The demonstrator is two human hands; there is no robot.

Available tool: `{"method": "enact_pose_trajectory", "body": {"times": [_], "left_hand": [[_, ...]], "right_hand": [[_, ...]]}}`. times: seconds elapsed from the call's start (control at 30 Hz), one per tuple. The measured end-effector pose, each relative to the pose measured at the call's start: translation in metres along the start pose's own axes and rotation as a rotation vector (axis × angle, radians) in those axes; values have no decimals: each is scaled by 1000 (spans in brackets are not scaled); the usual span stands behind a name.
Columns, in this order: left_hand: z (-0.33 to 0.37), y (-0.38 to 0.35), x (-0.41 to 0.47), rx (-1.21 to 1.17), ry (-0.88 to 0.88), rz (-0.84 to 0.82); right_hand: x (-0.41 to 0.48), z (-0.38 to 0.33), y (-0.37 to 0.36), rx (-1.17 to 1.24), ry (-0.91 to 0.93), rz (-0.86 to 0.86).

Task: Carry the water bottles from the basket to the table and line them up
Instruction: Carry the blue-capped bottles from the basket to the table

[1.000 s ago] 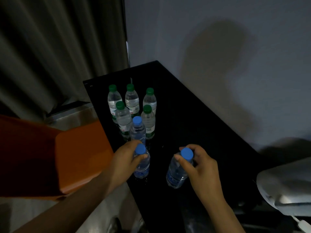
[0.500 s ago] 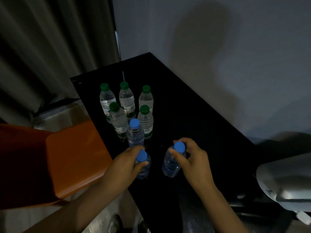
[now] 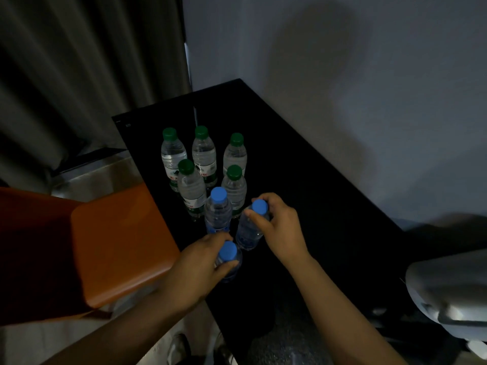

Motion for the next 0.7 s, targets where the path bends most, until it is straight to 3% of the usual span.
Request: {"method": "enact_pose_trajectory", "body": {"times": [0.7], "left_hand": [[7, 5, 0, -18, 5, 3]], "right_hand": [[1, -13, -1, -143, -45, -115]]}}
Point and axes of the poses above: each hand's wrist, its own x-axis towards the middle knuckle, its own y-axis out of the back of the hand, z = x × y, the point moved 6 cm from there along x, towards the middle knuckle, and after that the axes turned 7 degrees about -z, right-handed, at the moved point
